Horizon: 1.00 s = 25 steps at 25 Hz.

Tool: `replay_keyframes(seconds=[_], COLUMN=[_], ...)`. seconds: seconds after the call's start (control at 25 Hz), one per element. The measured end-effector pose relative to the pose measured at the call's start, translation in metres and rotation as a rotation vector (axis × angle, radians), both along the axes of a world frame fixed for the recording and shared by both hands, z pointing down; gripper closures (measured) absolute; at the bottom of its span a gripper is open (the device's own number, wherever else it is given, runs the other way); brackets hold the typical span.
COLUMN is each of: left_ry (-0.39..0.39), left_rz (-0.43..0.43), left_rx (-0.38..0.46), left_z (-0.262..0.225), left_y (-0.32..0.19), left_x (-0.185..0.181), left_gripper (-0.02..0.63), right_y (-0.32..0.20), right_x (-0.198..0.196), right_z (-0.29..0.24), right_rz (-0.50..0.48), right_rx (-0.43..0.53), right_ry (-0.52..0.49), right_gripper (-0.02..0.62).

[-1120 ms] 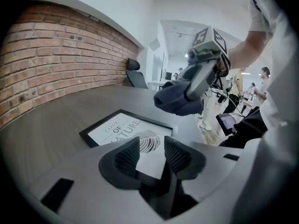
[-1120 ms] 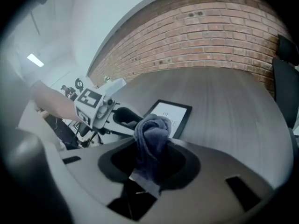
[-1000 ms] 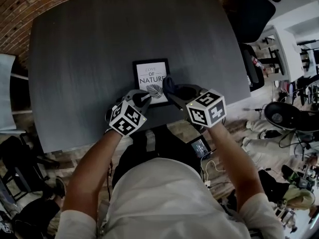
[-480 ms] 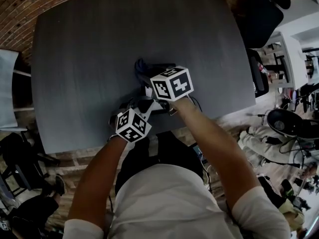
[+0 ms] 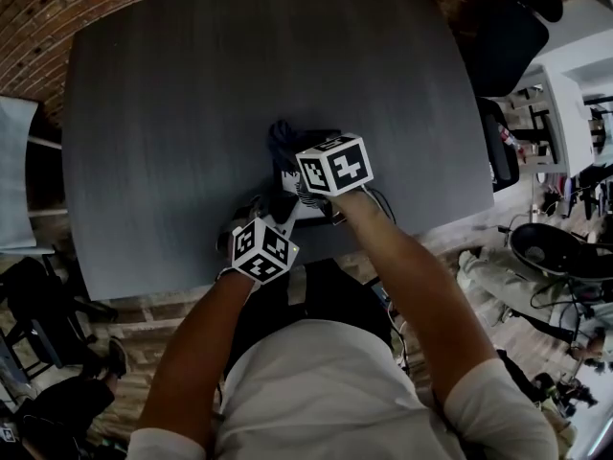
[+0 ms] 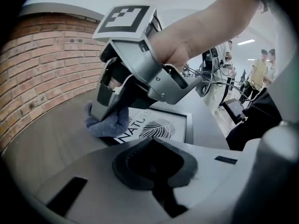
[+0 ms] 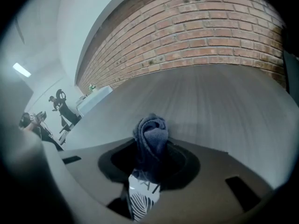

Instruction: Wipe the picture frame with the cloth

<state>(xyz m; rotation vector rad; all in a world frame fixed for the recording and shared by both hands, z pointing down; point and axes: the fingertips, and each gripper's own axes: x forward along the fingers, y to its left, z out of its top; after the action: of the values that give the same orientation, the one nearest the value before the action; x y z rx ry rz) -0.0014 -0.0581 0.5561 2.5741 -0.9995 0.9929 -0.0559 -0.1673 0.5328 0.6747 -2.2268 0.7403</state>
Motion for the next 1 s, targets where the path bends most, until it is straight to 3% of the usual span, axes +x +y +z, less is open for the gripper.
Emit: replay_keyframes(seconds=[0.76, 1.0], left_ry=[0.002, 0.005], left_rz=[-0.050, -0.072], left_rx=[-0.014, -0.021], left_z=[0.000, 0.002], left_y=[-0.003, -0.003], left_x=[-0.001, -0.001], left_gripper=[0.600, 0.600], right_y=[-0.005, -0.003], right_x=[0.074, 0.088], right_z=[0.006, 0.003], right_rz=[0.138, 0.146], right_rx=[-0.025, 0.011], right_ry=[0.131, 0.160], right_gripper=[0.469, 0.469])
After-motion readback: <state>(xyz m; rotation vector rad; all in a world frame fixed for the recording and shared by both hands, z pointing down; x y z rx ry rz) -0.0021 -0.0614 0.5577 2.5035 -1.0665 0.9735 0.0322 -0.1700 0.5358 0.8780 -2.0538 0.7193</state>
